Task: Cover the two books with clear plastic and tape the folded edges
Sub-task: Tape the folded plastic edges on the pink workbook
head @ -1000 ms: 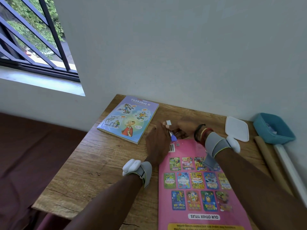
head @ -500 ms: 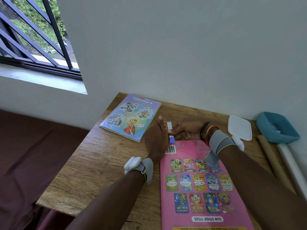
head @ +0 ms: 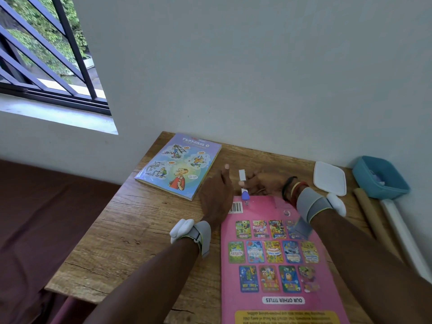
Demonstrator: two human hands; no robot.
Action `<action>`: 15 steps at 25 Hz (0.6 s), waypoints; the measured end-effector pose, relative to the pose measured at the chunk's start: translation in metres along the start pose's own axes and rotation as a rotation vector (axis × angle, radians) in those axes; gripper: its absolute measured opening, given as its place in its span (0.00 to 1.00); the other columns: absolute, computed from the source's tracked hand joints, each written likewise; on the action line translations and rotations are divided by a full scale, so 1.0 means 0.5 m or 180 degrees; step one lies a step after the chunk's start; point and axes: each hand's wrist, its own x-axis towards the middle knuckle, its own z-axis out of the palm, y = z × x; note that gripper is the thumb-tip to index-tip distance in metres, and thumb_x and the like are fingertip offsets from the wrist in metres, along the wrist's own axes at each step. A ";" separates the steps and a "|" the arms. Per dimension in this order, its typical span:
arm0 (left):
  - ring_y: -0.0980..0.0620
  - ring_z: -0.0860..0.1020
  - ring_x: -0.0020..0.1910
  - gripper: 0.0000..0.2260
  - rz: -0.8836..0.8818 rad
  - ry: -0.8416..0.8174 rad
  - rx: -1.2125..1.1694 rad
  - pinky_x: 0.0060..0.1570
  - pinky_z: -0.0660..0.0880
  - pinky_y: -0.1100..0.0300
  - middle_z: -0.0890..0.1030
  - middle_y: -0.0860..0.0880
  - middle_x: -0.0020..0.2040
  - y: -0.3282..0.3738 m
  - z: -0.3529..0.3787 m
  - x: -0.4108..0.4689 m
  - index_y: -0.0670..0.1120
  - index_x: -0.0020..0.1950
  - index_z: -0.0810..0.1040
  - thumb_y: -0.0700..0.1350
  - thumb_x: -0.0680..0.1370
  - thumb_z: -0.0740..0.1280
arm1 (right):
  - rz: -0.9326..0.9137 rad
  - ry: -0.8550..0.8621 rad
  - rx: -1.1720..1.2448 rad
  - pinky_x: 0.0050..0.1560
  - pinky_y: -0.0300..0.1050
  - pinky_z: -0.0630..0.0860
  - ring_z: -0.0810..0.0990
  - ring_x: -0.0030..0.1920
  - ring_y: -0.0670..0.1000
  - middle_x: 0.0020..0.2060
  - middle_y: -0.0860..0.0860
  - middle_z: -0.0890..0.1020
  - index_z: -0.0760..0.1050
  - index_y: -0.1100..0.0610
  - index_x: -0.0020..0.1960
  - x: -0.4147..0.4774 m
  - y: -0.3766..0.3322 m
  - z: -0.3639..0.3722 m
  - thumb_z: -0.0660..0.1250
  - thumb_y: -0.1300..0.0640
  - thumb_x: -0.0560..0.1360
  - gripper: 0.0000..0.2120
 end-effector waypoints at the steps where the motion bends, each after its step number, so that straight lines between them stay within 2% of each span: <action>1: 0.51 0.78 0.32 0.32 0.0109 -0.0062 0.0156 0.38 0.76 0.49 0.80 0.51 0.32 -0.002 0.002 0.002 0.48 0.36 0.77 0.66 0.80 0.43 | 0.0013 -0.0121 -0.0065 0.37 0.39 0.69 0.75 0.35 0.48 0.37 0.54 0.80 0.75 0.58 0.43 -0.012 0.007 -0.022 0.71 0.58 0.74 0.06; 3: 0.53 0.78 0.33 0.36 0.0290 -0.0299 0.0298 0.40 0.76 0.50 0.80 0.52 0.30 0.008 0.008 0.005 0.48 0.32 0.78 0.69 0.79 0.42 | -0.0009 -0.0255 -0.0185 0.35 0.40 0.63 0.68 0.33 0.49 0.35 0.55 0.73 0.73 0.57 0.40 -0.027 0.026 -0.061 0.70 0.57 0.74 0.08; 5: 0.52 0.79 0.37 0.39 0.0377 -0.0665 0.0186 0.44 0.76 0.51 0.82 0.52 0.33 0.036 0.020 0.003 0.48 0.33 0.81 0.71 0.77 0.40 | -0.0111 -0.0316 -0.0072 0.32 0.40 0.57 0.62 0.31 0.48 0.31 0.53 0.68 0.72 0.58 0.36 -0.032 0.048 -0.080 0.69 0.60 0.76 0.11; 6: 0.50 0.80 0.38 0.41 0.0396 -0.0830 0.0133 0.46 0.76 0.50 0.83 0.51 0.34 0.054 0.028 0.001 0.48 0.34 0.82 0.71 0.76 0.39 | -0.0180 -0.0321 -0.0010 0.32 0.41 0.56 0.61 0.30 0.48 0.30 0.53 0.67 0.73 0.60 0.37 -0.038 0.054 -0.082 0.69 0.60 0.75 0.09; 8: 0.46 0.81 0.42 0.41 0.0416 -0.1039 0.0117 0.48 0.76 0.49 0.83 0.48 0.37 0.071 0.040 -0.001 0.47 0.38 0.84 0.71 0.76 0.38 | -0.0339 -0.0183 -0.0020 0.33 0.43 0.58 0.62 0.30 0.49 0.30 0.54 0.68 0.74 0.63 0.40 -0.035 0.062 -0.077 0.72 0.59 0.72 0.10; 10: 0.43 0.81 0.45 0.37 0.0409 -0.1178 0.0189 0.49 0.76 0.49 0.84 0.45 0.40 0.073 0.049 0.000 0.47 0.43 0.84 0.67 0.79 0.42 | -0.0487 0.0175 -0.0198 0.34 0.45 0.64 0.68 0.31 0.50 0.31 0.55 0.73 0.77 0.62 0.36 -0.037 0.068 -0.072 0.74 0.58 0.69 0.10; 12: 0.42 0.81 0.45 0.34 0.0362 -0.1265 0.0202 0.47 0.75 0.51 0.83 0.43 0.40 0.067 0.048 0.003 0.45 0.40 0.82 0.67 0.80 0.47 | -0.0546 0.0423 -0.0118 0.37 0.43 0.71 0.74 0.33 0.50 0.33 0.54 0.79 0.81 0.61 0.38 -0.043 0.072 -0.070 0.74 0.61 0.71 0.05; 14: 0.42 0.80 0.43 0.32 0.0452 -0.1333 0.0220 0.45 0.75 0.52 0.83 0.43 0.40 0.069 0.048 0.006 0.46 0.37 0.81 0.68 0.79 0.49 | -0.0566 0.0329 0.0238 0.35 0.39 0.73 0.77 0.32 0.47 0.34 0.52 0.81 0.81 0.58 0.40 -0.057 0.069 -0.078 0.72 0.62 0.73 0.03; 15: 0.43 0.80 0.42 0.32 0.0523 -0.1393 0.0197 0.46 0.76 0.52 0.84 0.44 0.39 0.076 0.050 0.006 0.45 0.37 0.81 0.68 0.79 0.50 | -0.0544 0.0366 0.0398 0.35 0.38 0.75 0.79 0.33 0.46 0.36 0.51 0.83 0.82 0.59 0.44 -0.067 0.070 -0.087 0.72 0.62 0.72 0.01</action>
